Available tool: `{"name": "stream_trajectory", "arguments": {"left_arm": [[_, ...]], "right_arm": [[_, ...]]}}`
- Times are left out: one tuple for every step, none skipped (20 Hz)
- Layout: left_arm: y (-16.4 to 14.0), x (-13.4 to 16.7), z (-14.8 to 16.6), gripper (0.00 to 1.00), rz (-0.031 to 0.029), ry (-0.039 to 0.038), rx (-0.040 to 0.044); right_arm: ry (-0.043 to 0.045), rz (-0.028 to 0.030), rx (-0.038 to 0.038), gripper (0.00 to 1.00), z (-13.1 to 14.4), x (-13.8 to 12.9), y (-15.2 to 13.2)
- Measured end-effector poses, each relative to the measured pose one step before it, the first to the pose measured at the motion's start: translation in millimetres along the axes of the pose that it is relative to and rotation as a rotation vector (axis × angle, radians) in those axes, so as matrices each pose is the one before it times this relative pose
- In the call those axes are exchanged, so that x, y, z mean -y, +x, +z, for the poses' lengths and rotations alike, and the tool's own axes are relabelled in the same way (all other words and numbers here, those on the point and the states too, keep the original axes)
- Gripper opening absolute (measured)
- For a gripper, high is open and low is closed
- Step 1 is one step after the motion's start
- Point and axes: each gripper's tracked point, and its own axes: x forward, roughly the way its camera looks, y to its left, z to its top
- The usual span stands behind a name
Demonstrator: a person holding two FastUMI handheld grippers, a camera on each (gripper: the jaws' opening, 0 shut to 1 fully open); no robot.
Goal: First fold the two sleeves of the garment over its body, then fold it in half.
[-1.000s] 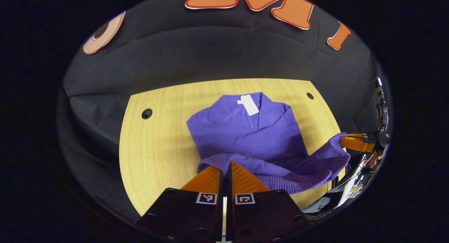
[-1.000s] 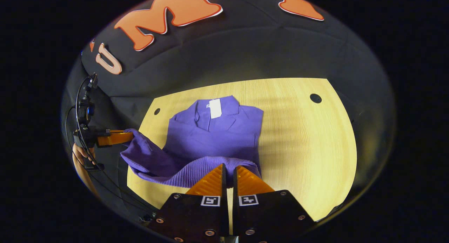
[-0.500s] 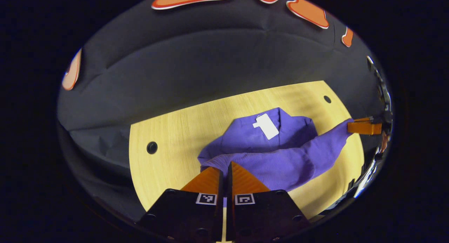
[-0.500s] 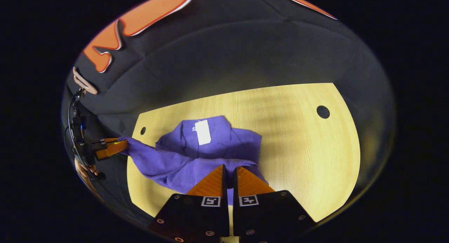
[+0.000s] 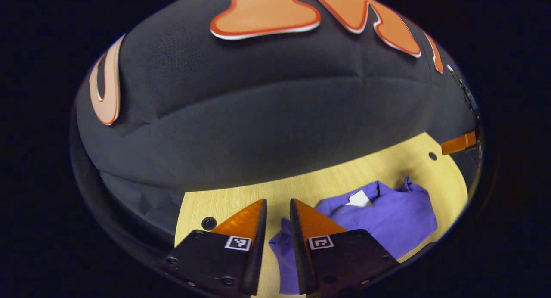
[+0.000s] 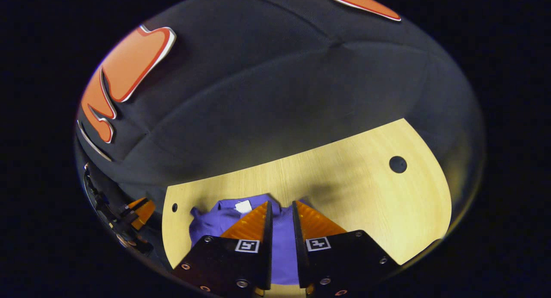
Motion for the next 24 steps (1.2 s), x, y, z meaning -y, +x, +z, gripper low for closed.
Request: {"name": "stream_trajectory", "arguments": {"left_arm": [[-7.12, -1.76, -0.6, 0.39, 0.00353, -0.02001, 0.0148], [-4.86, -4.62, 3.37, 0.42, 0.01315, -0.02297, 0.02528], [-8.49, -2.18, 3.9, 0.46, -0.00433, -0.01999, 0.01618], [-13.25, -4.42, 4.66, 0.58, 0.00549, -0.02202, 0.02261], [-8.81, -1.28, 8.07, 0.72, -0.00333, -0.02234, 0.02814], [-5.42, -1.95, 6.51, 0.86, 0.00418, -0.01977, 0.02246], [-16.87, -0.57, 3.09, 1.0, 0.00006, -0.01803, 0.02396], [-12.88, -2.63, 7.24, 1.0, 0.00583, -0.01403, 0.0173], [-10.81, -4.26, 6.88, 1.0, 0.00213, -0.01573, 0.03064], [-13.21, 0.77, 4.18, 1.0, -0.00254, -0.0103, 0.02139], [-13.52, 1.72, 8.17, 1.0, -0.00522, -0.00885, 0.03114], [-16.66, 4.43, 6.15, 1.0, -0.01222, -0.00271, 0.02742], [-16.21, 3.24, 6.5, 1.0, -0.0059, -0.00352, 0.02867], [-15.33, 4.3, 6.85, 1.0, -0.00815, -0.00622, 0.03129], [-11.53, 7.45, 6.07, 1.0, -0.0112, -0.00679, 0.02495], [-13.45, 9.34, 7.76, 1.0, -0.01109, -0.00988, 0.02558], [-13.41, 10.33, 5.16, 1.0, -0.00766, -0.0025, 0.02476], [-12.7, 5.19, 4.23, 1.0, -0.00018, -0.00121, 0.01661], [-13.08, 5.42, 6.34, 1.0, 0.00145, -0.00293, 0.01373], [-11.06, 6.1, 3.13, 1.0, -0.00581, -0.00411, 0.01068], [-9.07, 4.88, 4.89, 1.0, -0.00242, -0.00066, 0.02014], [-9.96, 4.7, 2.78, 1.0, -0.00121, 0.00091, 0.01078], [-9.09, 4.87, 3.5, 0.99, -0.00312, 0.00098, 0.01533], [-9.3, 5.61, 4.28, 1.0, -0.00194, 0.0001, 0.01893]], "right_arm": [[-0.03097, -0.01044, 0.01136, 0.14, 0.18, 0.11, -2.87], [-0.03248, -0.01922, 0.02325, 0.29, 1.61, -0.73, -1.67], [-0.03205, -0.00632, 0.03001, 0.33, 3.66, -1.41, -5.24], [-0.03097, -0.0107, 0.03567, 0.38, 4.53, 1.63, -4.01], [-0.03254, 0.00173, 0.03537, 0.34, 4.5, -0.1, -5.15], [-0.03124, -0.00271, 0.03088, 0.56, 3.89, 3.49, -13.33], [-0.02874, -0.00123, 0.03039, 0.53, 5.05, 0.64, -11.13], [-0.02476, -0.00449, 0.03285, 0.67, 5.46, -1.17, -14.65], [-0.01891, -0.00234, 0.038, 0.83, 7.69, -1.37, -12.19], [-0.01492, -0.01023, 0.03642, 0.91, 7.34, -2.55, -13.2], [-0.00713, -0.00309, 0.04006, 0.93, 8.05, -1.89, -13.2], [-0.00309, 0.00337, 0.03483, 0.96, 6.14, -6.56, -11.52], [-0.0018, 0.02282, 0.02641, 0.95, 6.1, -7.81, -11.39], [-0.00376, 0.02267, 0.01826, 0.95, 1.44, -8.42, -12.68], [-0.0067, 0.00766, 0.01976, 0.95, 2.67, -3.25, -10.59], [-0.00775, 0.00736, 0.02678, 0.95, 4.09, -3.33, -11.56], [-0.00882, 0.00223, 0.03167, 0.95, 5.02, -4.21, -11.38], [-0.01059, -0.00036, 0.03033, 0.95, 5.16, -4.59, -11.06], [-0.01559, -0.00758, 0.02802, 0.95, 4.73, -2.4, -9.12], [-0.01794, -0.01068, 0.02652, 0.95, 5.8, -1.28, -9.05], [-0.01661, -0.00359, 0.03252, 1.0, 6.57, -3.33, -9.09], [-0.01649, -0.00484, 0.03369, 0.95, 5.63, -2.64, -7.06], [-0.01461, 0.00442, 0.03676, 0.95, 7.51, -4.37, -7.26], [-0.01519, -0.00149, 0.02363, 0.95, 5.51, -3.73, -10.11]]}}
